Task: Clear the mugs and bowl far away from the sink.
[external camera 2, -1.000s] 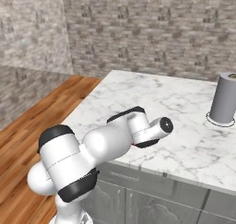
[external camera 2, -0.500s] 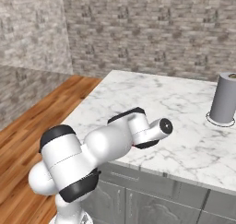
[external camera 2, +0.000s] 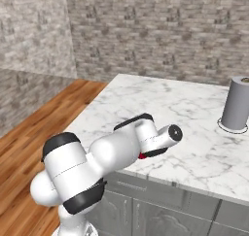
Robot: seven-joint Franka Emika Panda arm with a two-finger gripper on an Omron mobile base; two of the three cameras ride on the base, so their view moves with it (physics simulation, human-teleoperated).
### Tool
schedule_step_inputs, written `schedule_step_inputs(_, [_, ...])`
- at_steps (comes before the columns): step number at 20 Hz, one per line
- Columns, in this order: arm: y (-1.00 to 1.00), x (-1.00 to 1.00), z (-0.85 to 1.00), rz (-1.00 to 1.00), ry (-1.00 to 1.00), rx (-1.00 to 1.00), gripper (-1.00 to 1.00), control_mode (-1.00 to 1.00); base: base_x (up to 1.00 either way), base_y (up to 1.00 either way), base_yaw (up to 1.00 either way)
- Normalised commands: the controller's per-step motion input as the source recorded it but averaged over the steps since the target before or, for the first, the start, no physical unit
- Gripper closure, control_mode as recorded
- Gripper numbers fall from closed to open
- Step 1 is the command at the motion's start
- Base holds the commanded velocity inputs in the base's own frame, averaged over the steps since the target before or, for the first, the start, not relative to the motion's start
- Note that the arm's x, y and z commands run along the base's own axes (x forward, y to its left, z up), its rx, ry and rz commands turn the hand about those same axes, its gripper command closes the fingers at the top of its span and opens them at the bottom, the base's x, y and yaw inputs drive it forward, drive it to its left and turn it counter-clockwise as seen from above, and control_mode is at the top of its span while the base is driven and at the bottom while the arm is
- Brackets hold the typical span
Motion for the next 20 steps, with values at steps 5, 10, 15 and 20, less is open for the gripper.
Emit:
schedule_step_inputs(5, [0.0,-0.08,0.5,-0.05,-0.08,0.0,-1.0,-1.0,0.0,0.0,0.0])
schedule_step_inputs(10, [0.0,-0.33,0.99,-0.1,-0.21,0.02,-1.0,-1.0,0.0,0.0,0.0])
schedule_step_inputs(15, [0.0,-0.46,1.0,-0.13,-0.21,0.02,-1.0,-1.0,0.0,0.0,0.0])
schedule_step_inputs(20, [0.02,-0.55,1.0,-0.17,-0.25,0.0,-1.0,-1.0,0.0,0.0,0.0])
